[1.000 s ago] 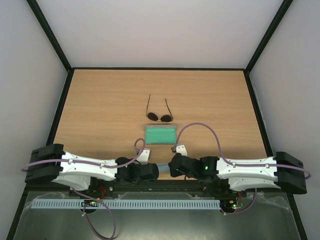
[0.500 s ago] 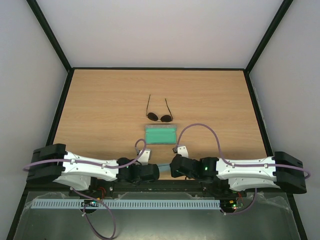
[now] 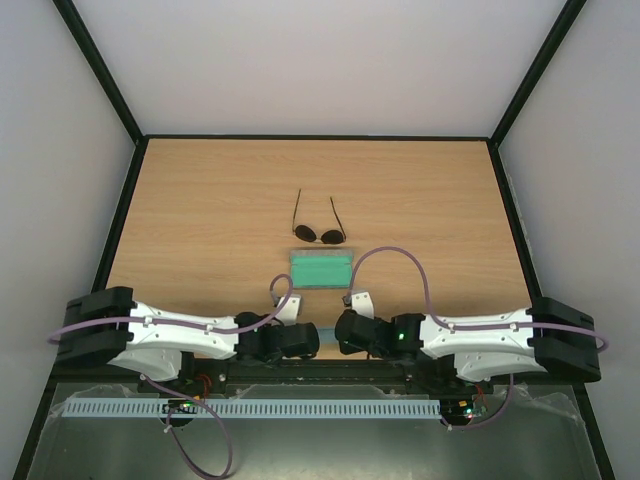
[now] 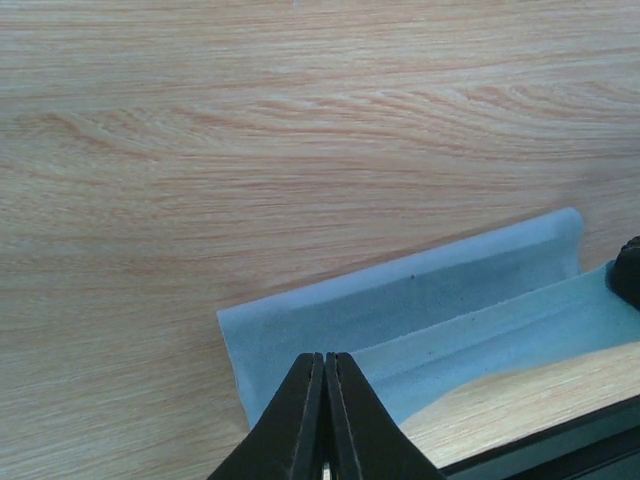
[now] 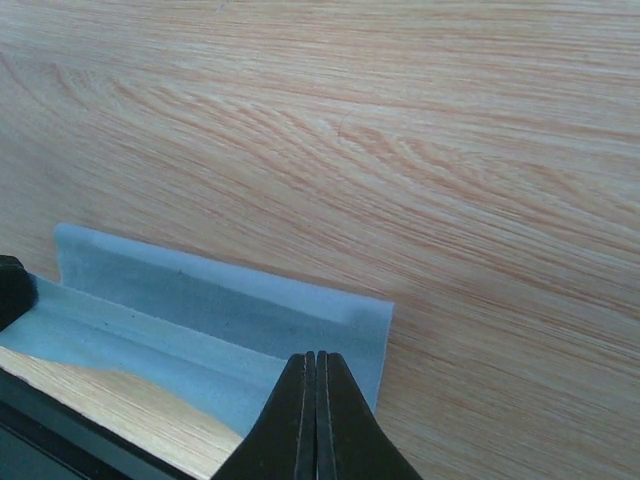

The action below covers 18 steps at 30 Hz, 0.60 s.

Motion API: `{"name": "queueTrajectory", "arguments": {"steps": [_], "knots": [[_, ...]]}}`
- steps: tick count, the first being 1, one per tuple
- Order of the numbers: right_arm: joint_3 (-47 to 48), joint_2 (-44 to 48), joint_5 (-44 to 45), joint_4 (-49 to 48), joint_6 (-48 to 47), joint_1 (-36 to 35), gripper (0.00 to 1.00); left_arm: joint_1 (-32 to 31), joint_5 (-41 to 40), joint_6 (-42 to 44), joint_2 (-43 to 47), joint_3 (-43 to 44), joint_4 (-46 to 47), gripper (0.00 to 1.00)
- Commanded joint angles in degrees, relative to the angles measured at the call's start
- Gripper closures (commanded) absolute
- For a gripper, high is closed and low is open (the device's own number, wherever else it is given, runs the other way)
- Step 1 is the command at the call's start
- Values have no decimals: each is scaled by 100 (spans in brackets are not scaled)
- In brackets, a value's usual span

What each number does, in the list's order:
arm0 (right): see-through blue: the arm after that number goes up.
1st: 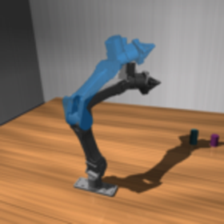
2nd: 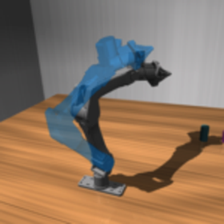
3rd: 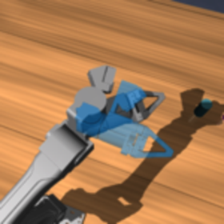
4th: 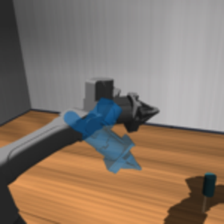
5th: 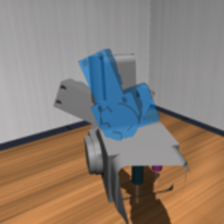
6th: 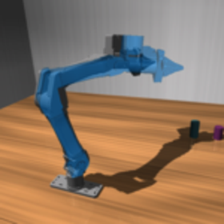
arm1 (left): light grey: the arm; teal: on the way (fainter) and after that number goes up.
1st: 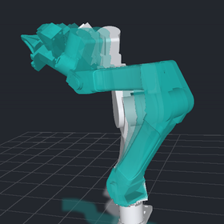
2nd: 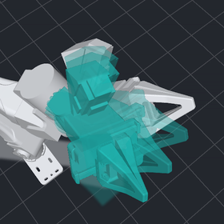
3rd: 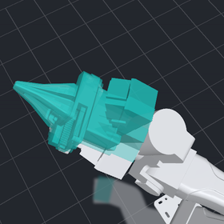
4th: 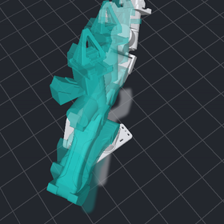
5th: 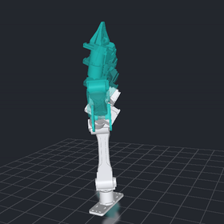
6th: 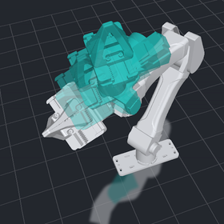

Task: Organize the sunglasses
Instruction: Fold the glasses cleaning cloth at the center of the board.

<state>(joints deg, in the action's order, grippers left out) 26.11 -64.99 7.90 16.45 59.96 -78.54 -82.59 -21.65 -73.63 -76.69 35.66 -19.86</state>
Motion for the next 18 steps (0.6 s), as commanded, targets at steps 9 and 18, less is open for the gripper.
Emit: {"name": "queueTrajectory", "arguments": {"steps": [9,18], "knots": [[272,-299,536,314,-71,251,99,214,-68,216,-92,-11,-139,95],[327,-505,425,187,-243,390,99,316,-59,297,-203,-16,-33,95]]}}
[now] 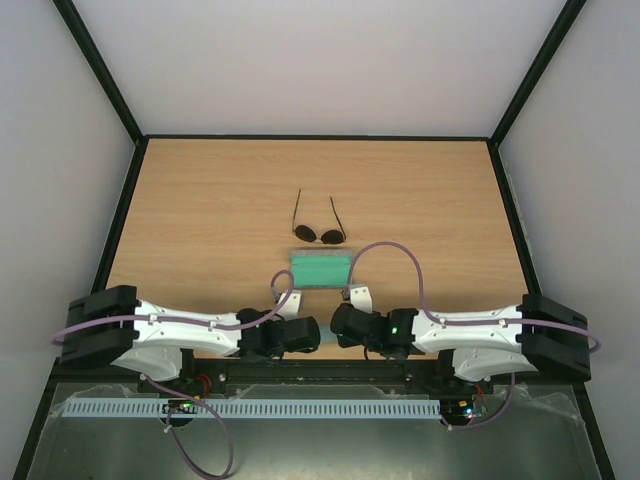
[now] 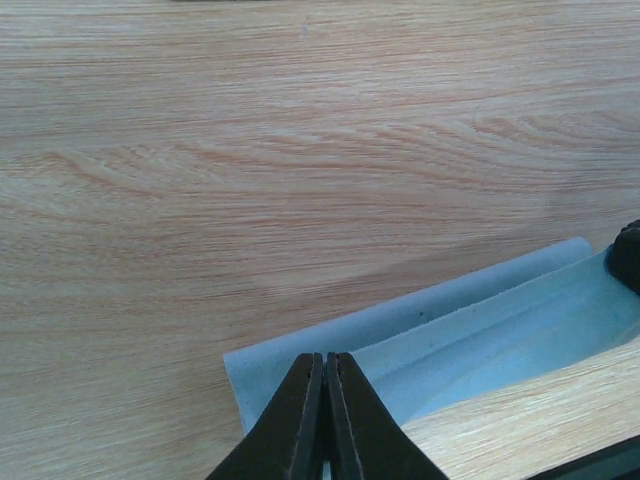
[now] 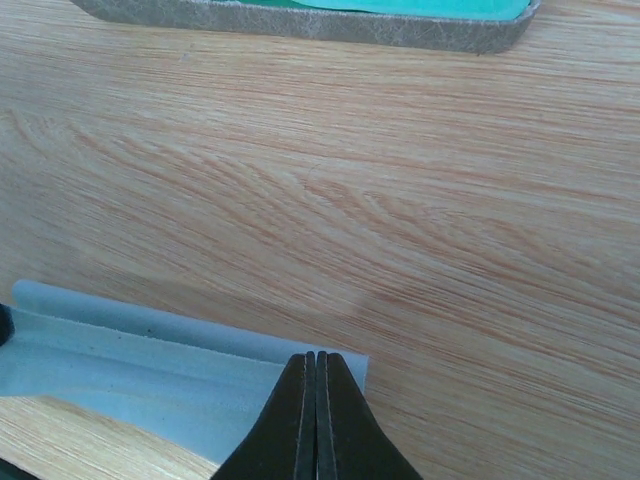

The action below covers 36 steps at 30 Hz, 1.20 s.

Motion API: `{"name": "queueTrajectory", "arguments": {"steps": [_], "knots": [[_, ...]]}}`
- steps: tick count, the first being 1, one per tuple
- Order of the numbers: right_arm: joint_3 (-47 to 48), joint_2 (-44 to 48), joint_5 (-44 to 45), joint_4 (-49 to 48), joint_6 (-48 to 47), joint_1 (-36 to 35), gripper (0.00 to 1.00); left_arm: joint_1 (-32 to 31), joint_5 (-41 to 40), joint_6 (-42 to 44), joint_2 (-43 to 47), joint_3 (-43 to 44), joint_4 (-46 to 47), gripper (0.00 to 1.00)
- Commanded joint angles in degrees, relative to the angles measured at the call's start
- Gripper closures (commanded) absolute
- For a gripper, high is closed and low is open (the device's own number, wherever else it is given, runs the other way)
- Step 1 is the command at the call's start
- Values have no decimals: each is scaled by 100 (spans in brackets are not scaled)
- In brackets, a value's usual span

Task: Organize the sunglasses
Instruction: Fold the glasses cleaning cloth at the center of the board.

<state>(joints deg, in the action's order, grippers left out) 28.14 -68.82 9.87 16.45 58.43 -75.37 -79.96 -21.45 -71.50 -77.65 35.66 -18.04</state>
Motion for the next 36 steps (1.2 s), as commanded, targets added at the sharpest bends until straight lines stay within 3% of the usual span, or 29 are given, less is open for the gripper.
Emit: {"name": "queueTrajectory", "arguments": {"steps": [1,36], "knots": [[135,-154,212,165,-101,75,99,55,-74,86,-116,-22,-212,95],[417,-726,78,-114,-402,190,99,192,-130,-82,292,-355,-273,94]]}}
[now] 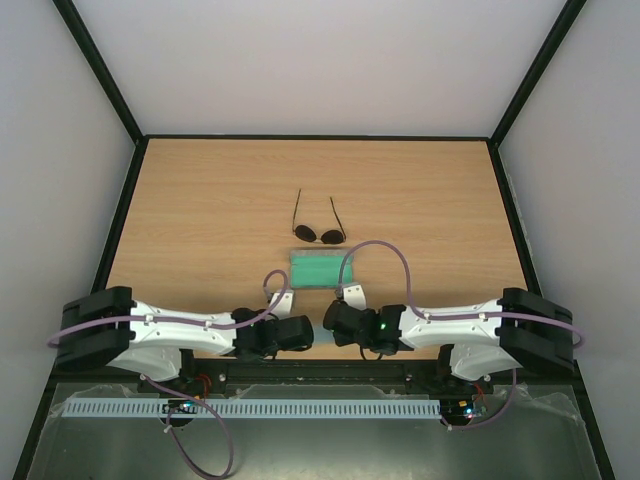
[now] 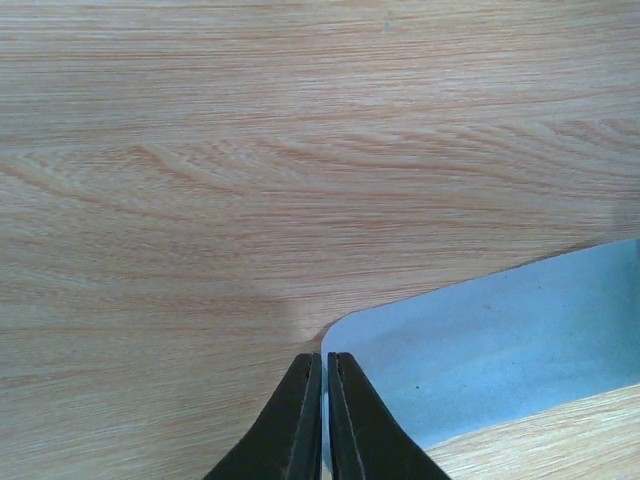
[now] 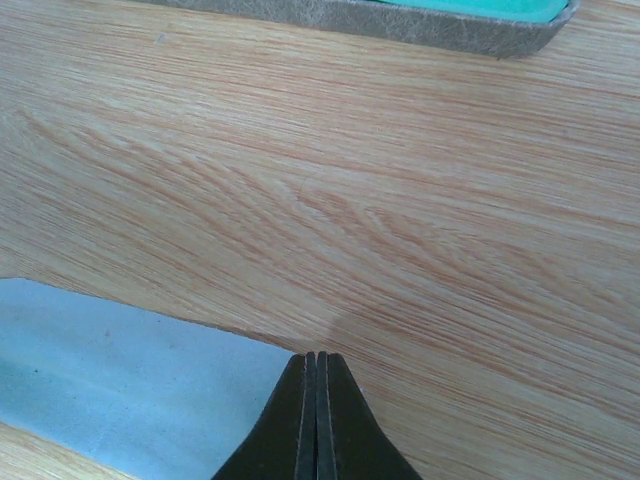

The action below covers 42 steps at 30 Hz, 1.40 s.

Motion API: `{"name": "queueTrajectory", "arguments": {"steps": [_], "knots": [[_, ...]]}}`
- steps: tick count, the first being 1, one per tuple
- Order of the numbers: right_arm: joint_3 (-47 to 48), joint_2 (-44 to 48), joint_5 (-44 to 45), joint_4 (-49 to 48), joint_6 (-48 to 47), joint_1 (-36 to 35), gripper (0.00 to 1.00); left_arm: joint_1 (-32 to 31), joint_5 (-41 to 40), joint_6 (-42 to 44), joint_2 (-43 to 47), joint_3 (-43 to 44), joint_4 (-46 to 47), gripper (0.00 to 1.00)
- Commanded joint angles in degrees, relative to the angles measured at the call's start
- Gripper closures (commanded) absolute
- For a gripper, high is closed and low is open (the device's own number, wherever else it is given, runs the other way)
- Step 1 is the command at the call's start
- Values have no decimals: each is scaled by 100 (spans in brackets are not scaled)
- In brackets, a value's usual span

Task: Organize the sunglasses
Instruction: Fold the glasses cleaning cloth at the center of the board.

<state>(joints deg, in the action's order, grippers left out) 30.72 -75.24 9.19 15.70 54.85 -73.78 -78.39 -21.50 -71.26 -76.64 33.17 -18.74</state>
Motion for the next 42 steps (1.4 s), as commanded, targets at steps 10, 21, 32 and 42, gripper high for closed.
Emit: {"name": "queueTrajectory", "arguments": {"steps": [10,21,32,42], "knots": [[227,-138,155,-41,-90,30,85,37,-162,-140,267,-72,-277,94],[16,699,310,595,122,57,62,-39,-72,-388,652,-69,-699,67],[-371,979,-323,474,230,57,62,-52,145,-310,701,79,-728,33],[-271,884,-284,505,193,57,65,-52,153,-164,196,272,-594,68]]}}
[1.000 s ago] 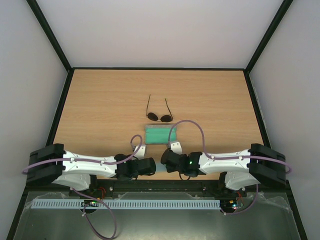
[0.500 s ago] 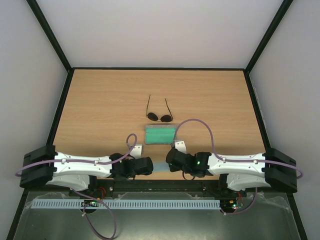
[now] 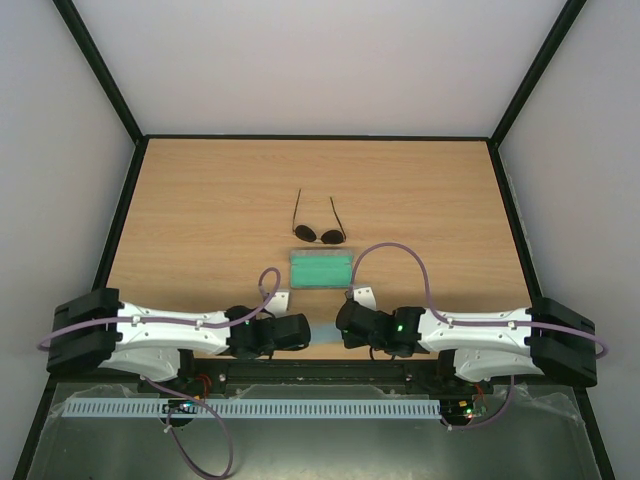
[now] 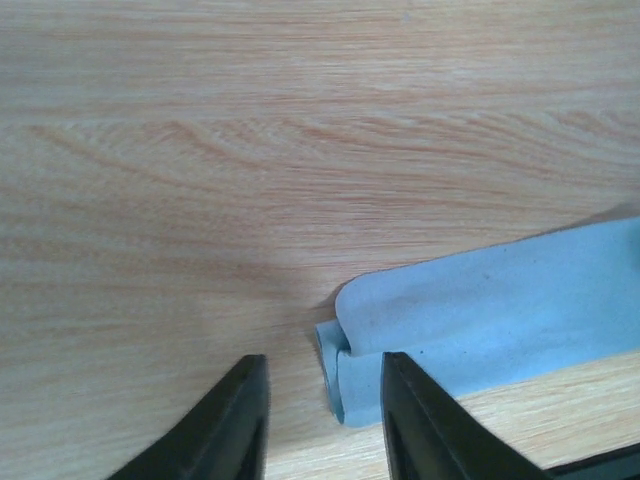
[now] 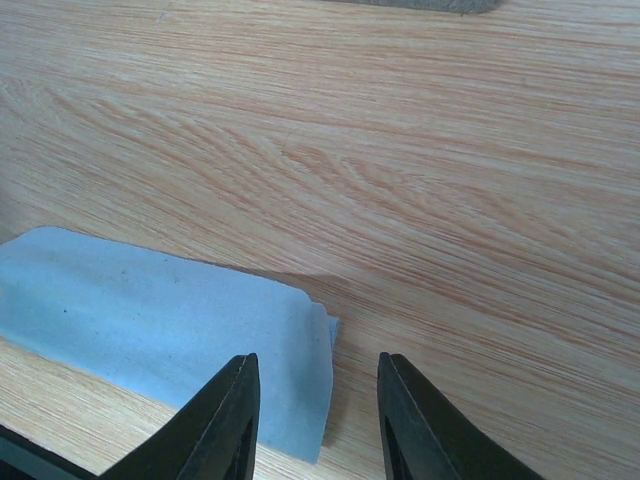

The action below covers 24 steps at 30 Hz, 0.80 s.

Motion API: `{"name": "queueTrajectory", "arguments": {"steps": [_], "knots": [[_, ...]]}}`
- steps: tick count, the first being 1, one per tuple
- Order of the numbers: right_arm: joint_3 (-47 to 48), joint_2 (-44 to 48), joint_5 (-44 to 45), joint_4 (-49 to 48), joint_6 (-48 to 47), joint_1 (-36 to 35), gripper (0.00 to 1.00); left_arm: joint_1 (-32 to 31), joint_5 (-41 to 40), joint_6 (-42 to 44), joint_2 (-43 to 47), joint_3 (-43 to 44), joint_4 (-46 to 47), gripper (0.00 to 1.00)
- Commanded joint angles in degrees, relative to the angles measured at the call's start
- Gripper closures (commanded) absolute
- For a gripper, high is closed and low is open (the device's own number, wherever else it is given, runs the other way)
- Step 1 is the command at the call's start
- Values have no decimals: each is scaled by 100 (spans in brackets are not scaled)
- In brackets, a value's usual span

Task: Organize the sunglasses
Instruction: Fold the glasses cleaning cloth at the center of the board.

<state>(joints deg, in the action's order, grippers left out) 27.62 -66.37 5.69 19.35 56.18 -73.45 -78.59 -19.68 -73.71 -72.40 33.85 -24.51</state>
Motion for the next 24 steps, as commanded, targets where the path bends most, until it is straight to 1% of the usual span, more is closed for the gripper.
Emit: {"name": "queueTrajectory", "arguments": {"steps": [1,3,5,7,11,24], "knots": [[43,1,64,139,58,24,66,-27,-7,89,-292,217,4,73],[56,16,63,128,59,24,67,-31,22,90,-388,216,57,85],[42,25,73,130,60,24,67,-29,27,94,-453,216,95,90],[13,42,73,122,75,24,68,-33,33,119,-482,207,166,93],[-72,103,55,75,115,24,67,-29,144,163,-525,194,302,93],[-251,238,46,-15,174,24,67,-118,334,124,-699,177,306,85]]}}
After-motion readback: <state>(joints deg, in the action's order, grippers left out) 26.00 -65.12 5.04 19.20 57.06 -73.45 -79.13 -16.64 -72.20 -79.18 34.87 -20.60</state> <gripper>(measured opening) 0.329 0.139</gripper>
